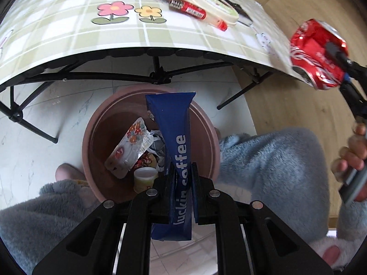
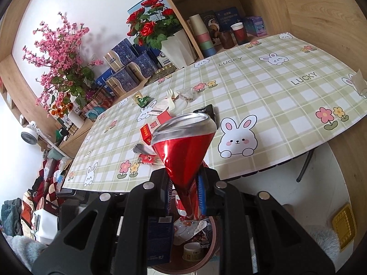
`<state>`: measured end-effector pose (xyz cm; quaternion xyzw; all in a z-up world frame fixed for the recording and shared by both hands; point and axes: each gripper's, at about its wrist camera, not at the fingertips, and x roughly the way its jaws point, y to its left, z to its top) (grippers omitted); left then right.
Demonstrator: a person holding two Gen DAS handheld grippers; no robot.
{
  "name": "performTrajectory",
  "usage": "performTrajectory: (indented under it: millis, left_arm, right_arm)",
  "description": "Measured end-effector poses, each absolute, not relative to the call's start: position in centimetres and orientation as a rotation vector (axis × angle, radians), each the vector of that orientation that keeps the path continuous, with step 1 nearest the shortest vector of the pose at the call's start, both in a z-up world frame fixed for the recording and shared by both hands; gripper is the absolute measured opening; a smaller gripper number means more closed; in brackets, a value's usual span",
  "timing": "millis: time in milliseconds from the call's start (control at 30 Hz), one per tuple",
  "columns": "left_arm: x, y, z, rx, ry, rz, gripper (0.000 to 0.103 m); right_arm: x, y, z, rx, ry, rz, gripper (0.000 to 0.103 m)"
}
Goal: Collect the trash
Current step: 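Carry the blue box and red can toward the bin with both tools, then open the left tool to drop the blue box into the bin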
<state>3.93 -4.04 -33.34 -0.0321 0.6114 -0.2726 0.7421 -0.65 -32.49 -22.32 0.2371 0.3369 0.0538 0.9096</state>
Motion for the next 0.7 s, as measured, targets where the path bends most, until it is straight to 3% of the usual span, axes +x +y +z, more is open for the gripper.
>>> performTrajectory:
  millis: [167,200,233,300,533,700]
  left_arm:
    - [4.8,-5.5,-35.1,-0.086,1.330,-0.580,0.013]
    - [4.9,-5.6,-35.4,-0.101,1.319,-0.576,0.022]
    - [4.9,-5.7,-35.5,-0.102,1.313,-0.575,0.042]
    - [4.8,-5.8,-35.4,-0.086,1.299,-0.573,0.056]
    - [3.7,-4.9,-29.9,0.015,1.104,-0.604,0.086]
    - [2.5,-2.4,-25.0,0.018,0.913,-0.528,0.094]
  right_arm:
    - [-0.5,-32.8,-22.5,0.481,0.703,0.098,0.021]
    - [-0.5,-32.8,-22.5,0.480,0.708,0.095,0.021]
    - [-0.4,-32.8,-22.6,0.478,0.713,0.093,0.021]
    - [-0.3,-32.6,-22.6,0.469,0.720,0.091,0.021]
    - [-0.7,-31.1,-22.4,0.385,0.731,0.102,0.021]
    - [-1.0,-29.8,-23.1,0.369,0.758,0.122,0.021]
